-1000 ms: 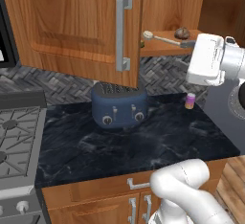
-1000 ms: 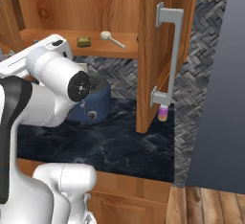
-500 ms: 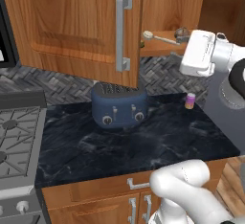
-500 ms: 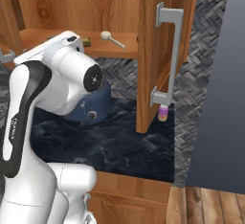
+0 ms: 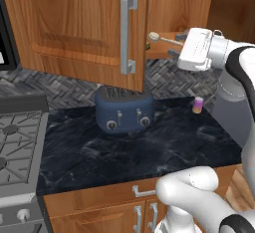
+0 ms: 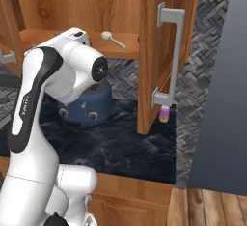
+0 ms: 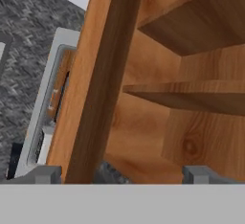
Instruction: Pick the sponge and dish brush from the cabinet and place them on the counter.
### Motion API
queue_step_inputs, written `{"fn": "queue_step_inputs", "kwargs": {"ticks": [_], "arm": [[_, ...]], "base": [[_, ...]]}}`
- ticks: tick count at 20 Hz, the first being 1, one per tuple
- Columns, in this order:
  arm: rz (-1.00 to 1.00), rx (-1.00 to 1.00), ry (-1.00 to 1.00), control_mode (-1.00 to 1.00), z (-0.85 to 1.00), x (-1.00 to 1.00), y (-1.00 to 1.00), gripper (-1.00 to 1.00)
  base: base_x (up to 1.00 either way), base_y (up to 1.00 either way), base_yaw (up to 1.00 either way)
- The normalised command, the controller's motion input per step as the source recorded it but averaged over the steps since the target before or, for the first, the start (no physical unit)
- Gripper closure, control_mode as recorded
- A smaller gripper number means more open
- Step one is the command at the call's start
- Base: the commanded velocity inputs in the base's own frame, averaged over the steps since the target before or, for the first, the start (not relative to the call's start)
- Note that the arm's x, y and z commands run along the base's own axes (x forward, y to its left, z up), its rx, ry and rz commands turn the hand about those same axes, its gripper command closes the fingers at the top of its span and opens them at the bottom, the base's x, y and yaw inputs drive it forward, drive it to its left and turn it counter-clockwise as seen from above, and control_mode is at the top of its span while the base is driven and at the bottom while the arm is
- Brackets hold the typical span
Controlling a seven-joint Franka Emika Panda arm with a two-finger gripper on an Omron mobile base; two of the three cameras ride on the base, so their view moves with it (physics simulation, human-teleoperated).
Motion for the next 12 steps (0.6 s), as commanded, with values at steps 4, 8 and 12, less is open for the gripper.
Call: {"fn": "queue_step_inputs", "kwargs": {"ticks": [4, 8, 12], "arm": [[0.07, 0.00, 0.03, -1.00, -0.07, 0.21, 0.31, -1.00], [0.08, 0.00, 0.01, -1.00, -0.06, 0.12, 0.38, -1.00], [0.07, 0.00, 0.00, -1.00, -0.07, 0.11, 0.41, -1.00]], "base": [[0.00, 0.00, 0.00], [0.00, 0.00, 0.00], [0.00, 0.00, 0.00]]}}
